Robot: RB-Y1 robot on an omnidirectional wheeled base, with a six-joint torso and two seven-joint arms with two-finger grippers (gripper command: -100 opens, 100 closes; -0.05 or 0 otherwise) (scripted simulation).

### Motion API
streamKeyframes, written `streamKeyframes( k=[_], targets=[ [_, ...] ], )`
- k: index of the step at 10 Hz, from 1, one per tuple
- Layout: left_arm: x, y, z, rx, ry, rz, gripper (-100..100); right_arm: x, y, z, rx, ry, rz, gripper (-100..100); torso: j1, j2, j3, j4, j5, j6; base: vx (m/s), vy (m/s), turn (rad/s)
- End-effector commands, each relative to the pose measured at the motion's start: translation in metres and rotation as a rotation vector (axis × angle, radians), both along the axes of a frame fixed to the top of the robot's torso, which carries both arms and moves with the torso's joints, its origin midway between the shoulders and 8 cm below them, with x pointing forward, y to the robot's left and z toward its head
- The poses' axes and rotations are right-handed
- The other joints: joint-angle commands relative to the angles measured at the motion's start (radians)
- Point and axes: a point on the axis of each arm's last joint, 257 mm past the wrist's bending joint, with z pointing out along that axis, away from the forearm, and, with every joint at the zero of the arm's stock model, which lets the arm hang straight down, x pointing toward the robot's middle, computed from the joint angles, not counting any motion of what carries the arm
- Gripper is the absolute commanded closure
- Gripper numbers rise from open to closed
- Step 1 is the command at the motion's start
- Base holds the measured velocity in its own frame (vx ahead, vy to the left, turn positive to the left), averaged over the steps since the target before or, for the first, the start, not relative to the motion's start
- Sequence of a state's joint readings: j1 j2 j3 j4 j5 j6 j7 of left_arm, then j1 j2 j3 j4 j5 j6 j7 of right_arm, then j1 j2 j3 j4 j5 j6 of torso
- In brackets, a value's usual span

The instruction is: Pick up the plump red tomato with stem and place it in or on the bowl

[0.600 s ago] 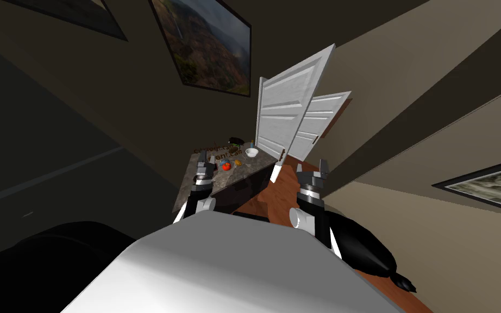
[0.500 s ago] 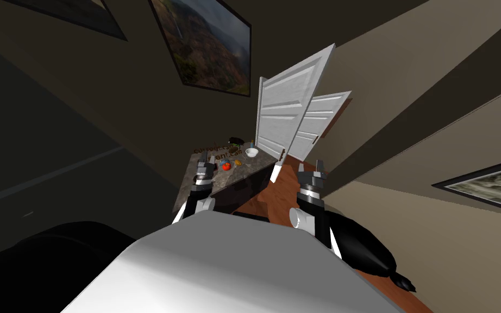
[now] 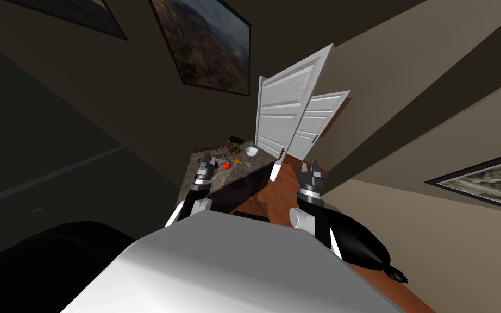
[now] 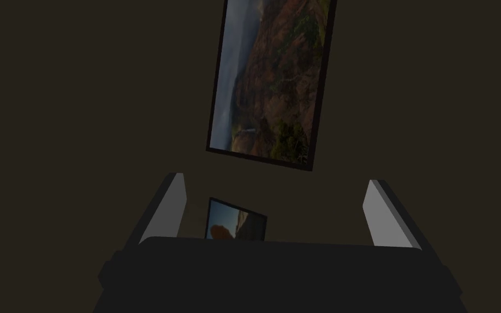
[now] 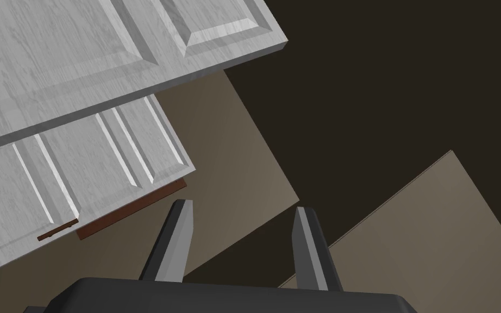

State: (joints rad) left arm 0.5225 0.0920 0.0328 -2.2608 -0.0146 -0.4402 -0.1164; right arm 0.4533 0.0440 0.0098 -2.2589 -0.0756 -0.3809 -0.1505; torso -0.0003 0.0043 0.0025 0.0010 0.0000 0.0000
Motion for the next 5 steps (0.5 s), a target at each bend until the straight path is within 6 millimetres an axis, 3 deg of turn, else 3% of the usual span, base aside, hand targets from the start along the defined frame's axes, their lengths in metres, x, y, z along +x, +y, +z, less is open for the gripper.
streamKeyframes(
  k=[1,5],
  targets=[
    [0.005,0.005,-0.009,0.01,0.04,0.003,-100,0.0,0.0,0.0,0.0,0.0,0.0,0,0.0,0.0,0.0,0.0,0.0,0.0,-0.067,-0.013,-0.014],
    [0.018,0.024,-0.035,0.006,0.148,0.032,-100,0.0,0.0,0.0,0.0,0.0,0.0,0,0.0,0.0,0.0,0.0,0.0,0.0,-0.062,-0.012,-0.019]
  ],
)
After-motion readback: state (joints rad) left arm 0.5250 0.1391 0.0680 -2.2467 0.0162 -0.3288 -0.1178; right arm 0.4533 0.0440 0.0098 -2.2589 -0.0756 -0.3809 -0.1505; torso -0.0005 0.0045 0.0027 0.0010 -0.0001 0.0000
